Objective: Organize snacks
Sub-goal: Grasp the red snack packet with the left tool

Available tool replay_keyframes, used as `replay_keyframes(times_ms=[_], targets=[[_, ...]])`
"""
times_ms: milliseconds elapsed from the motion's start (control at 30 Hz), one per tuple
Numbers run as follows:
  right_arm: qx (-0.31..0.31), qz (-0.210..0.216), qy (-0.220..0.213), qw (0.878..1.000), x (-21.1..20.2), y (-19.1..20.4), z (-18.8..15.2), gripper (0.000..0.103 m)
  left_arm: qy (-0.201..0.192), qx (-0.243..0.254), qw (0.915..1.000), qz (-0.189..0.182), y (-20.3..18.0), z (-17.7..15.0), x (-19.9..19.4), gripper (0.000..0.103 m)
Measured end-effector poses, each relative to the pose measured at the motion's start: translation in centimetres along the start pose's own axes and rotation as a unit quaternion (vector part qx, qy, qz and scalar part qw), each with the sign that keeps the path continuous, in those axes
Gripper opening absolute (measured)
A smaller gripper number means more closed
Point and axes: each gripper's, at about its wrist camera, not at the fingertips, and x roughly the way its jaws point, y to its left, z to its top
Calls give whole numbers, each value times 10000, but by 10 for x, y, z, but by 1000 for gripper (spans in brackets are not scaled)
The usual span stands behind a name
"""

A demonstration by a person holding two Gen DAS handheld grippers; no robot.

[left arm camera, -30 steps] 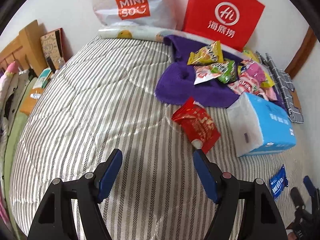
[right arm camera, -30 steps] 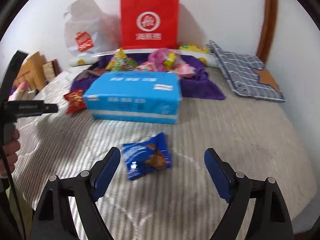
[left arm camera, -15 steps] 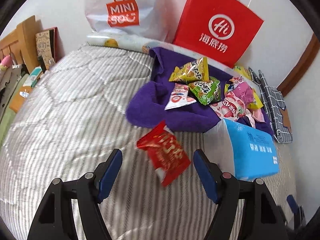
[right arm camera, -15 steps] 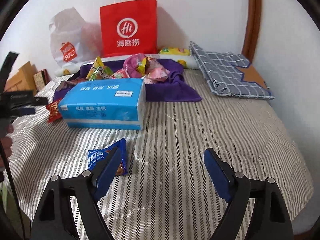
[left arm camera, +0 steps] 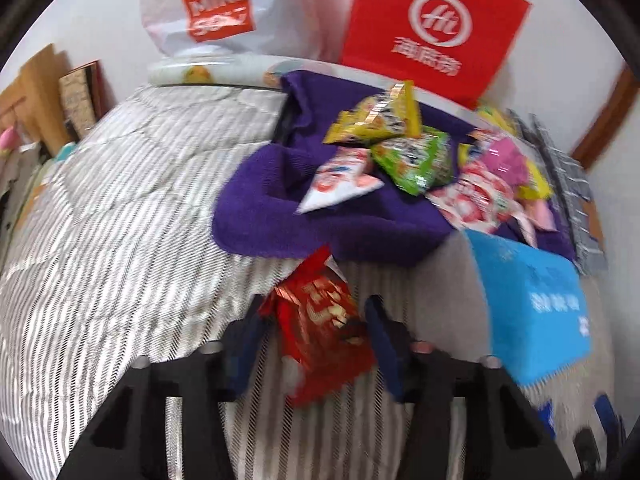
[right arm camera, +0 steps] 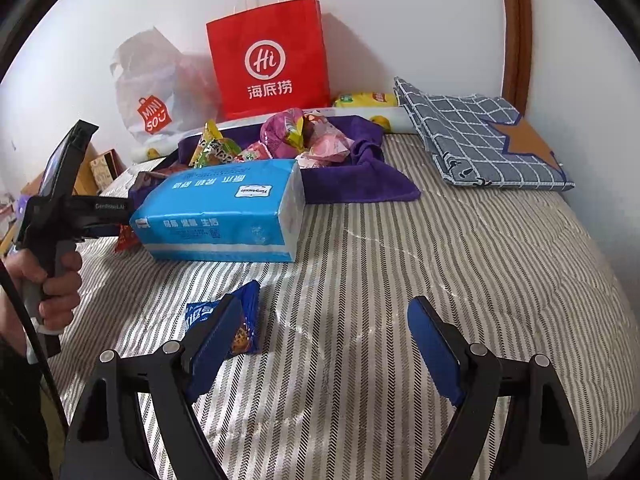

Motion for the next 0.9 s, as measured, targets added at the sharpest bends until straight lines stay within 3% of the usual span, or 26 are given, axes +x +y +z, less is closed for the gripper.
replay_keyframes(times_ms=[300, 400, 533, 667, 733, 767, 800, 900], targets=[[-59, 26, -25, 10000, -2, 15, -5, 85, 122, 702, 9965, -432, 1, -34, -37, 45], [-84, -6, 4, 10000, -1, 19, -6, 85, 220, 882, 9949, -442, -2, -47, -39, 51], [-28, -27, 70, 10000, 0, 21, -6, 85, 94, 924, 9954, -233, -7, -57, -40, 67], [-63, -104, 50, 9999, -6, 24, -8, 85, 9, 905, 9959, -55, -10, -65, -44, 69], [-55, -111, 58, 9999, -6, 25, -9, 85, -62, 845, 9963, -130, -10, -63, -44, 65], [-47, -103, 66, 9999, -6, 25, -9, 85, -115, 819, 9964, -209, -11, -61, -43, 57], [-45, -95, 78, 9999, -5, 26, -9, 85, -190, 847, 9955, -384, -11, -58, -42, 38], [-108, -147, 92, 9998, -4, 28, -9, 85, -278, 927, 9931, -656, -11, -52, -37, 38]])
